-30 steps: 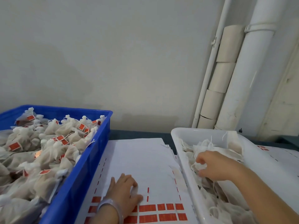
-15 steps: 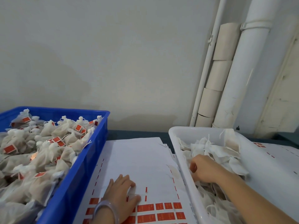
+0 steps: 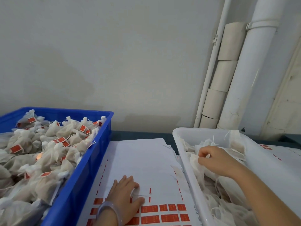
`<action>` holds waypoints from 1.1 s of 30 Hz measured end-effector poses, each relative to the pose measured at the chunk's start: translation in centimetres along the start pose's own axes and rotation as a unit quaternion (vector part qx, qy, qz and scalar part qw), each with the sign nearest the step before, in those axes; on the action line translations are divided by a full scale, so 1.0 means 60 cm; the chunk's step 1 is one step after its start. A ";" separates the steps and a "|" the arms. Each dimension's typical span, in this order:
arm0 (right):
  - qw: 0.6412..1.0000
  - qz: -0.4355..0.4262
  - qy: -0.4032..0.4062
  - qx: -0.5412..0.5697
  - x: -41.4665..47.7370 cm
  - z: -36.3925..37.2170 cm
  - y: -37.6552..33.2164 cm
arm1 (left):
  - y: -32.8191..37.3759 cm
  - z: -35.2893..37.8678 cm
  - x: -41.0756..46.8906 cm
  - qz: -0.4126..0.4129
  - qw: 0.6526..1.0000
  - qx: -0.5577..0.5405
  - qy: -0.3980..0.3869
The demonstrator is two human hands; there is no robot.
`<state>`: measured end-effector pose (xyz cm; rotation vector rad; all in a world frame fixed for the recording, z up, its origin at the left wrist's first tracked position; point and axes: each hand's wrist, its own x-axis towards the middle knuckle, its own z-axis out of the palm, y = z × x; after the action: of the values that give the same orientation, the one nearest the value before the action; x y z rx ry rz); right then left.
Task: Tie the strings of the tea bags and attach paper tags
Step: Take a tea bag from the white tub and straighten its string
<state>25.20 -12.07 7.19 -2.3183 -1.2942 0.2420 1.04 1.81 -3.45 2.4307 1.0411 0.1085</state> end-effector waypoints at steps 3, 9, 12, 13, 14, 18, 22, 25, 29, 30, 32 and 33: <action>0.989 0.039 -0.050 0.135 -0.001 0.008 -0.005 | 0.000 0.000 -0.002 0.000 1.000 0.001 0.002; 0.986 0.049 -0.054 0.149 -0.007 0.020 -0.014 | -0.003 0.002 -0.002 -0.001 1.000 0.002 0.003; 0.987 0.047 -0.053 0.147 -0.008 0.014 -0.012 | -0.007 0.005 0.000 0.001 1.000 -0.004 0.004; 0.983 0.051 -0.060 0.164 -0.010 0.008 -0.012 | -0.008 0.005 0.001 0.001 1.000 -0.005 0.005; 0.982 0.054 -0.064 0.170 -0.012 0.002 -0.011 | -0.008 0.006 0.001 0.000 1.000 -0.006 0.005; 0.991 0.056 -0.035 0.117 -0.024 -0.021 -0.016 | -0.006 0.006 -0.001 -0.003 1.000 -0.011 0.018; 0.995 0.003 0.083 0.058 -0.039 -0.055 -0.037 | -0.004 -0.002 -0.011 0.002 0.997 -0.036 0.071; 0.986 -0.075 0.146 0.040 -0.063 -0.081 -0.081 | 0.003 -0.019 -0.028 0.023 0.985 -0.104 0.133; 0.964 -0.214 0.144 0.065 -0.105 -0.073 -0.174 | 0.022 -0.052 -0.056 0.072 0.938 -0.279 0.191; 0.963 -0.230 0.129 0.063 -0.109 -0.057 -0.191 | 0.029 -0.061 -0.065 0.095 0.913 -0.346 0.193; 0.966 -0.241 0.085 0.049 -0.109 -0.006 -0.214 | 0.040 -0.074 -0.084 0.162 0.853 -0.463 0.179; 0.968 -0.239 0.059 0.047 -0.108 0.025 -0.222 | 0.041 -0.076 -0.089 0.182 0.831 -0.495 0.177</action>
<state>11.10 -11.15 11.83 -1.8421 -1.6874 0.0046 -2.29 -1.54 2.33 1.5981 0.4195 0.9962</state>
